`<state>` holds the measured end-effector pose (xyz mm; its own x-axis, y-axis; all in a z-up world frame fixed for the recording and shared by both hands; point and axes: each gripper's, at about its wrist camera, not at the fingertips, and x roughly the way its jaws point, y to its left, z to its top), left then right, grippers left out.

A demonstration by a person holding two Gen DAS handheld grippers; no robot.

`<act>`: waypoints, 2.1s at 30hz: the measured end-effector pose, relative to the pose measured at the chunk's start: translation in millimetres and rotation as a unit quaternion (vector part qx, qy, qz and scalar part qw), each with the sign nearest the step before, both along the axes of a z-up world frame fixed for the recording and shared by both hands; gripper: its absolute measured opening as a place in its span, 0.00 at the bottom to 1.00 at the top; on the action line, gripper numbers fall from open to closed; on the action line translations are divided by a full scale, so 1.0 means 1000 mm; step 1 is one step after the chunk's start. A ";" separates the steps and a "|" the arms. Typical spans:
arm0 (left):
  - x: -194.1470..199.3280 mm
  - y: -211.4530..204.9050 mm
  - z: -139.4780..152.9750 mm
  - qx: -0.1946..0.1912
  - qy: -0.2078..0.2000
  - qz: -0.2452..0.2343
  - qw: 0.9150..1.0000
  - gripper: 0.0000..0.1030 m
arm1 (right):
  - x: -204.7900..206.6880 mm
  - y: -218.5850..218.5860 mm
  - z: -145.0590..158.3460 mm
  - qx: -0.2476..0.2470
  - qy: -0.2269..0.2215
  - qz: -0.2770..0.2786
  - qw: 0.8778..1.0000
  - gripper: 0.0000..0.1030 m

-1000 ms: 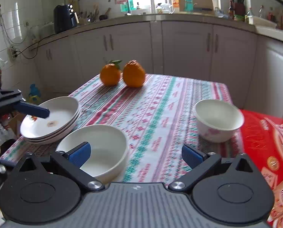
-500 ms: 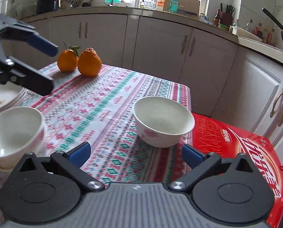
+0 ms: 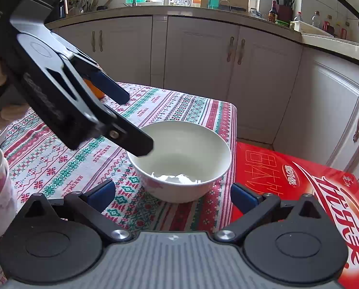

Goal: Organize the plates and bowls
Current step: 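Grip the rim of a white bowl with the left gripper, then lift the white bowl with the left gripper and carry it over the bowl stack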

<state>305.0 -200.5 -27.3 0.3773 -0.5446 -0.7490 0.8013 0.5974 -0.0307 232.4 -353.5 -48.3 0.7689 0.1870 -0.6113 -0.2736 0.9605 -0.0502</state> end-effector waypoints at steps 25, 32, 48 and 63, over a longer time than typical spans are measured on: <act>0.027 -0.032 -0.021 -0.002 0.041 -0.019 0.999 0.65 | 0.018 -0.005 -0.008 0.007 0.004 0.009 1.000 0.84; 0.018 -0.028 -0.014 -0.002 0.038 -0.023 0.999 0.65 | 0.011 -0.003 -0.001 0.011 0.011 0.008 1.000 0.84; -0.031 0.007 0.024 -0.018 0.020 -0.019 0.999 0.65 | -0.035 0.024 0.039 0.000 0.000 0.030 1.000 0.84; -0.084 0.062 0.050 -0.033 0.000 0.005 0.999 0.65 | -0.085 0.066 0.066 -0.007 -0.008 0.066 0.998 0.84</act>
